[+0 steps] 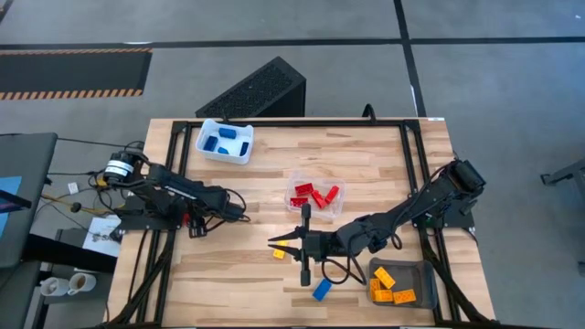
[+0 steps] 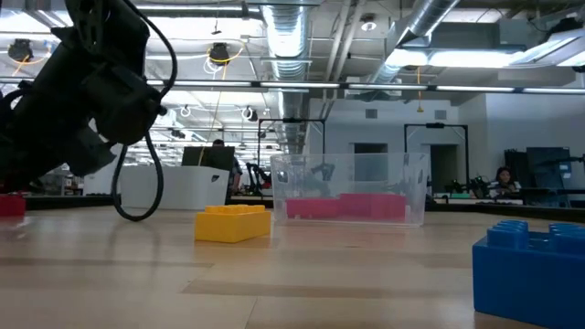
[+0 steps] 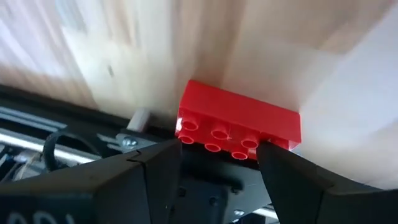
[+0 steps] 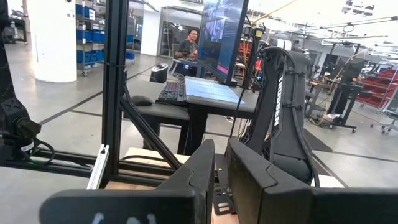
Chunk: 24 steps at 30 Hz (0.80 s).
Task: Sort & place blocks by color
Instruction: Put the red game piece into the transparent bin
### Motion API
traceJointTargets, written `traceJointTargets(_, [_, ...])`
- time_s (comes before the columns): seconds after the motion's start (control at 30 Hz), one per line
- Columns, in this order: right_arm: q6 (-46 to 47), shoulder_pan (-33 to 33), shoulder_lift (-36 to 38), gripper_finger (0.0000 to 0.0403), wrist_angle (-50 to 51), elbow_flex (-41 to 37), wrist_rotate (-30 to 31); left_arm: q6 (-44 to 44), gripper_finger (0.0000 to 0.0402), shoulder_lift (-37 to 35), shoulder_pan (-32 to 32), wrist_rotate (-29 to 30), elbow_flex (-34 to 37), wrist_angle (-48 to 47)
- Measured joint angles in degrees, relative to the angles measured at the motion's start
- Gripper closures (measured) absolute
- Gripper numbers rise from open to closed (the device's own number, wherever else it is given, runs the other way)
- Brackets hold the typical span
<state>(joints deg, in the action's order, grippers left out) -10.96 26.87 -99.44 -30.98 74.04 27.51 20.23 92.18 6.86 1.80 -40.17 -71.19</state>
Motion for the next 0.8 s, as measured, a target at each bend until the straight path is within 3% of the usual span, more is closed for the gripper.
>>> traceJointTargets(0.57, [-0.2, 0.0, 0.0, 0.0336, 0.4, 0.0, 0.0, 1.9, 0.0197, 0.1, 12.9, 0.3, -14.4, 11.9])
traceJointTargets(0.8, [-0.2, 0.0, 0.0, 0.0336, 0.5, 0.0, 0.0, -0.4, 0.0197, 0.1, 19.3, 5.7, -18.8, 12.2])
